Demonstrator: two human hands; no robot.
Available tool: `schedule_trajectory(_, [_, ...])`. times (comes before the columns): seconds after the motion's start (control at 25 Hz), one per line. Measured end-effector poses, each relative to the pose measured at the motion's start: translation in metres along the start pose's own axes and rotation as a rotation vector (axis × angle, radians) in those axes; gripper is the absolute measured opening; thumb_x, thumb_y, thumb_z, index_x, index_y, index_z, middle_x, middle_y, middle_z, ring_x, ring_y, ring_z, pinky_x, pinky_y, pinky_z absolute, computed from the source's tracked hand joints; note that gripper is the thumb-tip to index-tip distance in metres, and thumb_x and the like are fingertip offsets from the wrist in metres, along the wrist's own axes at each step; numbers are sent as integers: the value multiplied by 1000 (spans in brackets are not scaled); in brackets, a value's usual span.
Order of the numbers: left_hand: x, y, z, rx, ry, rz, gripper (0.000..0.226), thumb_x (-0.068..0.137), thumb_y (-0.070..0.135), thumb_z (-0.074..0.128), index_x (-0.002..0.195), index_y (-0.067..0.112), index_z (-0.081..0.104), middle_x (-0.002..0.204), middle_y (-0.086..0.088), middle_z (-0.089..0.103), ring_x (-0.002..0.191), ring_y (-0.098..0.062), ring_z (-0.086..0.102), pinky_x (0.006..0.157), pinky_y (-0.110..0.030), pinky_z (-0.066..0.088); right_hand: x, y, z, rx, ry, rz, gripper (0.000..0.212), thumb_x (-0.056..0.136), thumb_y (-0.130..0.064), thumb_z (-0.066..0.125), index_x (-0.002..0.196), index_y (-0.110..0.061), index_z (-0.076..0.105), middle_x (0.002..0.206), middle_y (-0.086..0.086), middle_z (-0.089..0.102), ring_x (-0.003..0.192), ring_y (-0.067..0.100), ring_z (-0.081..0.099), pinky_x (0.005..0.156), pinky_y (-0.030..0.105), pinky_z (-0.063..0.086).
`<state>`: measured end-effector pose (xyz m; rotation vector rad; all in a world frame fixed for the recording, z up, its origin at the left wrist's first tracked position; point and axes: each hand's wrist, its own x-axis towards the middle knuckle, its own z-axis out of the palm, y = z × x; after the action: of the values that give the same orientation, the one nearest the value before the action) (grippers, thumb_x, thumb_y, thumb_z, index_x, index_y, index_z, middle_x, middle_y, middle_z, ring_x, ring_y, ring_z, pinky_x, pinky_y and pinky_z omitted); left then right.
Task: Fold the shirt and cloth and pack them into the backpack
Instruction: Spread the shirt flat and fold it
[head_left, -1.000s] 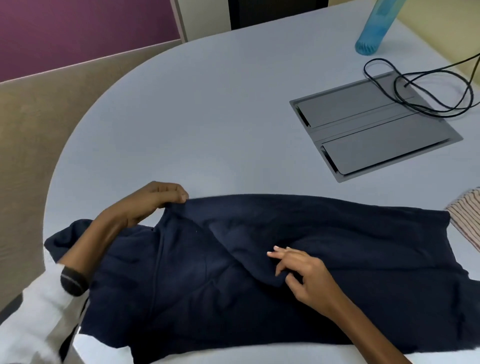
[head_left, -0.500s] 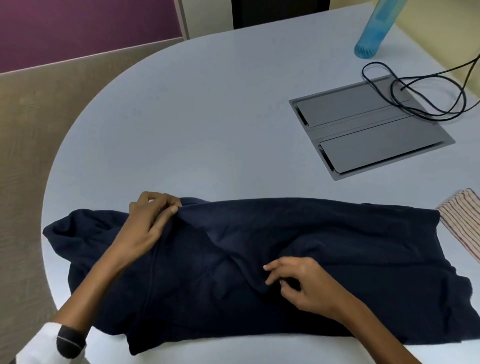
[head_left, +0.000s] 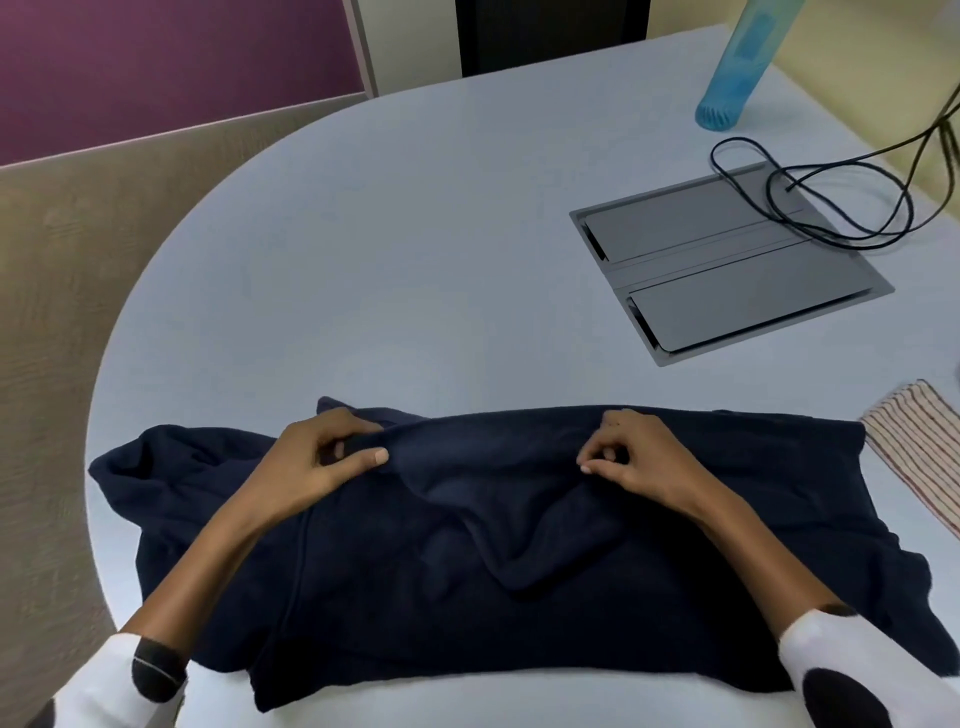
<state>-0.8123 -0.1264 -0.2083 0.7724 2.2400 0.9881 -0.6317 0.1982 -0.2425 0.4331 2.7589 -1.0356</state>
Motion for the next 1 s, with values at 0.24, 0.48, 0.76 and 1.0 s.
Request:
schedule_trajectory(0.24, [-1, 5, -1, -148, -60, 23, 12, 81, 29, 72, 92, 29, 77, 83, 8, 53, 77, -12, 52, 73, -12, 40, 8, 28, -10, -252, 23, 5, 53, 85, -30, 67, 135, -24, 49, 124, -1, 58, 121, 19, 43, 114, 34, 21])
schedule_trajectory(0.48, [1, -5, -2, 34, -16, -20, 21, 84, 16, 70, 87, 36, 75, 91, 6, 52, 78, -8, 52, 71, -14, 40, -32, 69, -28, -360, -164, 73, 21, 78, -35, 74, 97, -29, 68, 88, -15, 55, 95, 10, 55, 107, 28, 30])
schedule_trajectory(0.76, [-4, 5, 11, 133, 129, 21, 27, 70, 40, 50, 74, 19, 67, 96, 10, 53, 83, -2, 54, 69, -9, 40, -90, 110, -51, -358, -97, 251, 26, 80, -8, 64, 101, -22, 71, 107, -7, 55, 105, 15, 53, 90, 18, 36])
schedule_trajectory(1.0, [11, -4, 5, 411, 161, -32, 37, 85, 37, 38, 70, 13, 62, 89, 3, 54, 85, -19, 47, 71, -29, 34, -128, 45, -74, 47, -349, 143, 27, 71, -6, 50, 48, -18, 42, 49, -11, 45, 59, 4, 57, 82, 14, 39])
